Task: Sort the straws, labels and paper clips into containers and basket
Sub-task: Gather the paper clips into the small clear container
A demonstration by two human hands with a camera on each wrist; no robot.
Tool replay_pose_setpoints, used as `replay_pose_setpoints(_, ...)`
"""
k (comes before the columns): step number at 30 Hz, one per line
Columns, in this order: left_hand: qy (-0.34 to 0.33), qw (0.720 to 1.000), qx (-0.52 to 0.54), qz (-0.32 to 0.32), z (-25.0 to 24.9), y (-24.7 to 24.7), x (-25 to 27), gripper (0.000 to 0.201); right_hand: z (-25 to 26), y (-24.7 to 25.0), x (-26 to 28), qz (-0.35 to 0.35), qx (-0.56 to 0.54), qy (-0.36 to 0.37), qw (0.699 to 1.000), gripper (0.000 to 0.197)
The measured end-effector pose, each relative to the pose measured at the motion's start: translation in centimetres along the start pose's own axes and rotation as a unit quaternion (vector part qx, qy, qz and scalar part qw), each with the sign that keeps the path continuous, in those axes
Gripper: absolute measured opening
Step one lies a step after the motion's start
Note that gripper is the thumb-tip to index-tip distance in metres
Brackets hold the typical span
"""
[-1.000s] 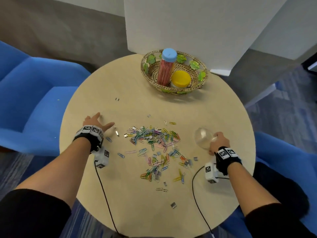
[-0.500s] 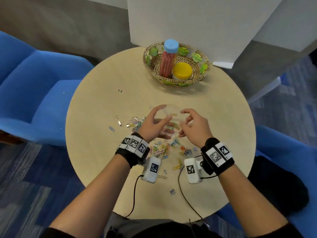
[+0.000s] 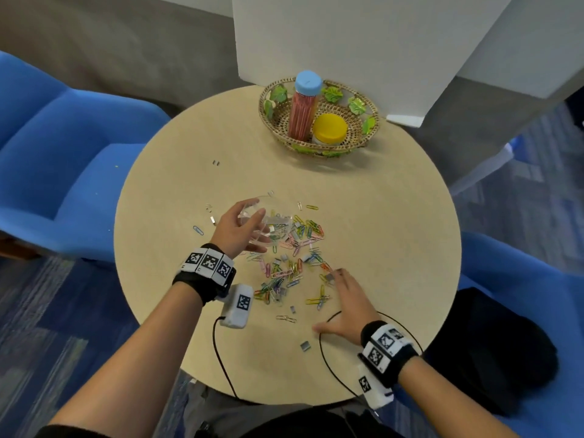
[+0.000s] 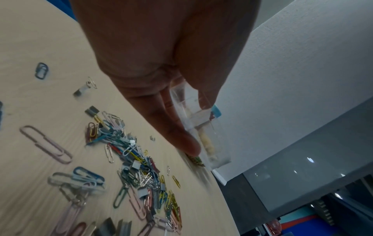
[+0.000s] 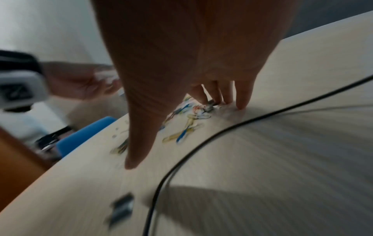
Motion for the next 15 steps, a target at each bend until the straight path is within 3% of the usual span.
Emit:
replay_pose_setpoints(2,0.004,1.0,0.003,-0.003,0.4,-0.5,0.2,0.04,0.9,-1.8,0.2,0.014,0.036,0.016,0.999,0.145)
replay_pose_setpoints(5,0.011,1.0,0.001,-0.01,1.1,-0.5,0.6,0.041,1.7,-2.1,-0.6,-0.026,0.055,0.024,0.998,0.134)
replay_pose_setpoints(11,0.024,0.999,-0.004,-0.043,1.7,0.5,2.3,0.043,3.1,2.4,-1.1,-0.15,0.009,0.078,0.986,0.043)
replay_pose_setpoints(12,0.025,0.998,-0.004,-0.049,1.7,0.8,2.5,0.042,3.6,2.3,-0.4,-0.112,0.005,0.098,0.989,0.029)
replay_pose_setpoints(14,0.026,0.998,-0.003,-0.056,1.7,1.1,2.7,0.044,4.2,-0.7,1.1,0.079,-0.008,0.133,0.988,0.026)
replay_pose_setpoints(15,0.027,0.998,-0.004,-0.058,1.7,1.2,2.9,0.045,4.6,-2.4,2.0,0.174,-0.01,0.149,0.973,0.027)
Point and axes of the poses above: each hand's wrist, its own x-axis away from the middle knuckle, its own y-axis out of the back of the hand, z = x × y, the point moved 6 cm from there along -x, towards the middle knuckle, and after that the axes turned 1 degree about -y, right-handed, at the moved point
